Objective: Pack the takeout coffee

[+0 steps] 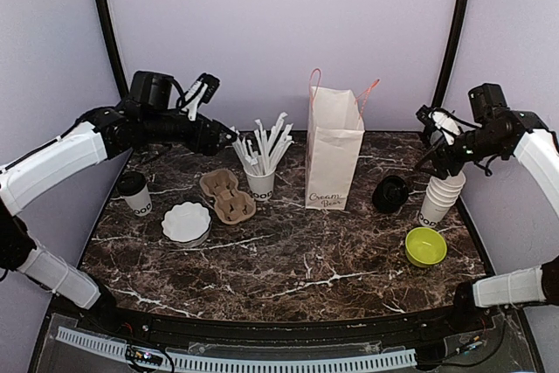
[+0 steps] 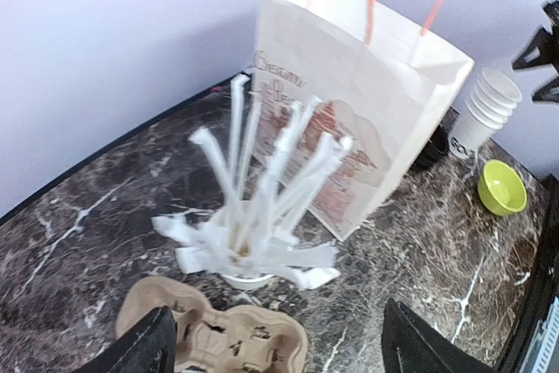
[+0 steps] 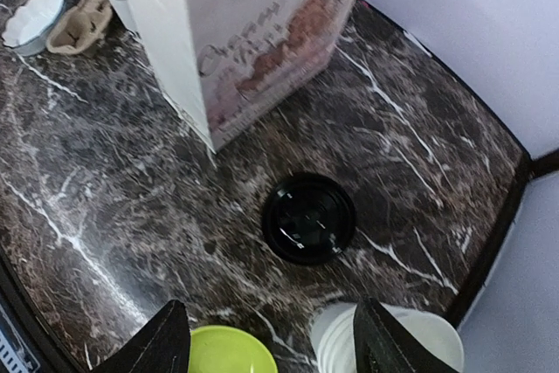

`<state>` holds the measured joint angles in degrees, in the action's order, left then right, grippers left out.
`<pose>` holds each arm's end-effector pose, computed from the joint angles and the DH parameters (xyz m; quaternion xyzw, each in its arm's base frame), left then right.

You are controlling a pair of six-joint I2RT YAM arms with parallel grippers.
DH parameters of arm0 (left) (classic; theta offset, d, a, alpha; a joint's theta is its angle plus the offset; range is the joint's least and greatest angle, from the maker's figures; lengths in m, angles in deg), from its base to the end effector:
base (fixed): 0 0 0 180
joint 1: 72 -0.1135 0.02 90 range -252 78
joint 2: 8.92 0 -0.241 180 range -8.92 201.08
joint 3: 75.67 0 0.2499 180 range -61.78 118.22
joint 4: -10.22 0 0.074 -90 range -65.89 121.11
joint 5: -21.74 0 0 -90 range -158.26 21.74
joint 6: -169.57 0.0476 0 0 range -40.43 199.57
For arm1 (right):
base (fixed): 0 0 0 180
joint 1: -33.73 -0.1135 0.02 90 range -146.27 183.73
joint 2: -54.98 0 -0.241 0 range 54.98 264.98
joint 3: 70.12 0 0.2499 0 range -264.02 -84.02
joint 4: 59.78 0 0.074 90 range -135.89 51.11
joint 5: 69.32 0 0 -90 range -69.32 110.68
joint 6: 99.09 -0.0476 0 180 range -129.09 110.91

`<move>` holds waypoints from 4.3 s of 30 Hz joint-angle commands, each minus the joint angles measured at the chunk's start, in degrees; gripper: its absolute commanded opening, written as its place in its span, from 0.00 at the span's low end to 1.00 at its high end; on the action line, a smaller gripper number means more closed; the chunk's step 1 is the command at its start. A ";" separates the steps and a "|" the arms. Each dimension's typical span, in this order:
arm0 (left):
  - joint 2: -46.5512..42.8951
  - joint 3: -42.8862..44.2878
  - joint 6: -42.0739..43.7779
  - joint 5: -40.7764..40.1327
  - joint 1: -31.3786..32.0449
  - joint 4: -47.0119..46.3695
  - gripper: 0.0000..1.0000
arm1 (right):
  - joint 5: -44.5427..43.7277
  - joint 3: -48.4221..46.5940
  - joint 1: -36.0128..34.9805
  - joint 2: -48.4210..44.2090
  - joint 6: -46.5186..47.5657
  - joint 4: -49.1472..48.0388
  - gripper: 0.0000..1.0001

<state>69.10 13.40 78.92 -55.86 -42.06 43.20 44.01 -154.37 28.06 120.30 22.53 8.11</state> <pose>0.2783 -0.1721 0.3521 0.2668 0.7818 -0.2331 0.5131 0.2300 0.0418 0.3248 -0.3604 0.8464 0.1074 0.3770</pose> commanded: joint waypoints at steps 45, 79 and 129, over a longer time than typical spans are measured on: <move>-4.14 -16.86 7.06 -2.13 5.40 -16.48 0.89 | -15.67 -10.13 8.47 12.07 2.31 5.58 0.00; -7.83 -12.98 9.76 -9.53 5.31 -10.63 0.93 | 16.28 -1.33 -5.01 -9.96 8.37 7.22 0.00; -8.11 -16.39 -6.58 -16.00 -3.92 -18.00 0.80 | -6.72 -12.26 -49.53 23.71 2.99 -0.90 0.27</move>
<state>62.20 -3.32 72.26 -76.01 -46.02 25.87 30.64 -167.57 -30.10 150.50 27.53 5.97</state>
